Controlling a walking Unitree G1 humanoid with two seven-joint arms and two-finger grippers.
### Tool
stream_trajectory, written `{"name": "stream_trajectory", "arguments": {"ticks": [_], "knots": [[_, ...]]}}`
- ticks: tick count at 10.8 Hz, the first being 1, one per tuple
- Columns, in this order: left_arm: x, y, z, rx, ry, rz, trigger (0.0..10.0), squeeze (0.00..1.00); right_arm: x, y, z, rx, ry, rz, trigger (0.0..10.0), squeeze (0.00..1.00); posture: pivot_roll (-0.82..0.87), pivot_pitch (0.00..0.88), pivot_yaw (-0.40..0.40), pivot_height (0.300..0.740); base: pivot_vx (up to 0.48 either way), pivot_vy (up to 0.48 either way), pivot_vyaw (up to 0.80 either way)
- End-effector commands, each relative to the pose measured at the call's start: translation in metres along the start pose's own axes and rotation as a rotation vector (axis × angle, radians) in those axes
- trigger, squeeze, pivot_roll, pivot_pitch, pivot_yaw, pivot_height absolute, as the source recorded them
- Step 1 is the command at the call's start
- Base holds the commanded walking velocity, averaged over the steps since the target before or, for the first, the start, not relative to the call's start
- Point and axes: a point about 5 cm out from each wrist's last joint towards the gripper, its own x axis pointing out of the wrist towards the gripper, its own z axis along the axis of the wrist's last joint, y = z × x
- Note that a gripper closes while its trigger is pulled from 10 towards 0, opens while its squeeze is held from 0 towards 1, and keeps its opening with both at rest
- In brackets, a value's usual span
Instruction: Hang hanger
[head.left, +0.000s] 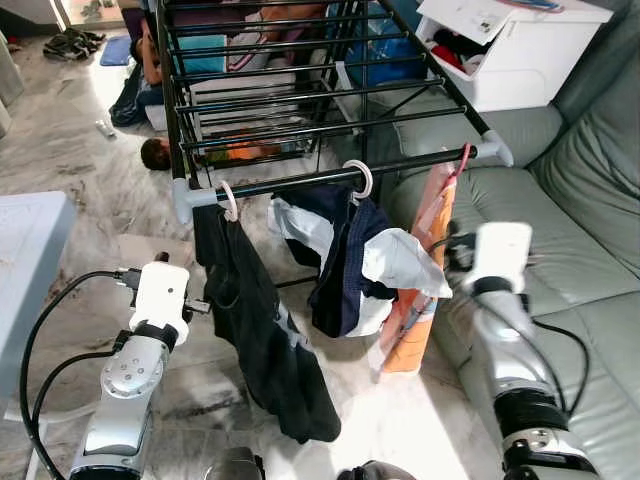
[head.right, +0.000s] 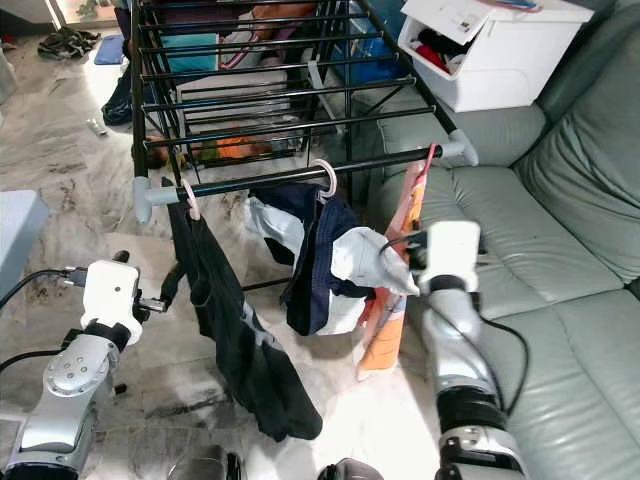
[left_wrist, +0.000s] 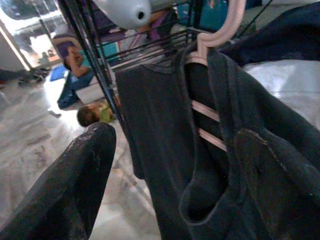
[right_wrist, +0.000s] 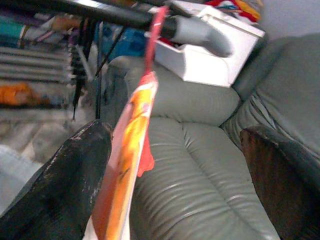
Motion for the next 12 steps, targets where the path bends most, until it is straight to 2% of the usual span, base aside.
{"name": "stream_trajectory", "arguments": {"ticks": [1,3,4,5,6,8,9,11,12], "knots": [[-0.001,-0.001,0.0,-0.011,0.006,-0.014,10.0,0.0,-0.002,0.005,-0.006,0.01,0.043,0.017,10.0,1.0,0.03,0.0,-0.027,0.74,0.0,0.0,0.0],[0.003,-0.003,0.001,0.006,-0.002,-0.021,10.0,0.0,-0.006,0.009,-0.012,0.015,0.09,-0.022,10.0,1.0,0.01,0.0,-0.02,0.74,0.0,0.0,0.0],[0.008,-0.005,0.004,0.009,-0.011,-0.032,10.0,0.0,-0.005,-0.001,-0.017,0.044,0.156,-0.075,10.0,0.98,0.0,0.0,-0.01,0.74,0.0,0.0,0.0],[0.009,-0.006,0.005,0.011,-0.016,-0.04,10.0,0.0,-0.002,-0.008,-0.016,0.073,0.148,-0.075,10.0,0.24,0.0,0.0,-0.008,0.74,0.0,0.0,0.0],[0.009,-0.008,0.005,0.011,-0.013,-0.051,10.0,0.0,0.006,-0.016,-0.011,0.038,0.145,-0.112,10.0,0.0,0.0,0.0,-0.006,0.74,0.0,0.0,0.0],[0.006,-0.012,0.003,0.027,-0.005,-0.083,10.0,0.0,0.027,-0.022,-0.006,0.06,0.228,-0.107,10.0,0.0,0.01,0.013,0.001,0.74,0.0,0.0,0.0],[0.003,-0.013,0.003,0.046,-0.001,-0.098,10.0,0.0,0.042,-0.018,0.005,0.093,0.242,-0.061,10.0,0.0,0.02,0.024,0.002,0.74,0.0,0.0,0.0],[-0.004,-0.009,0.002,0.054,0.01,-0.095,10.0,0.0,0.056,-0.007,0.019,0.108,0.252,0.003,10.0,0.0,0.04,0.049,0.001,0.74,0.0,0.0,0.0],[-0.008,-0.009,0.001,0.06,0.018,-0.095,10.0,0.0,0.059,-0.003,0.019,0.108,0.281,0.032,10.0,0.0,0.05,0.062,-0.001,0.74,0.0,0.0,0.0]]}}
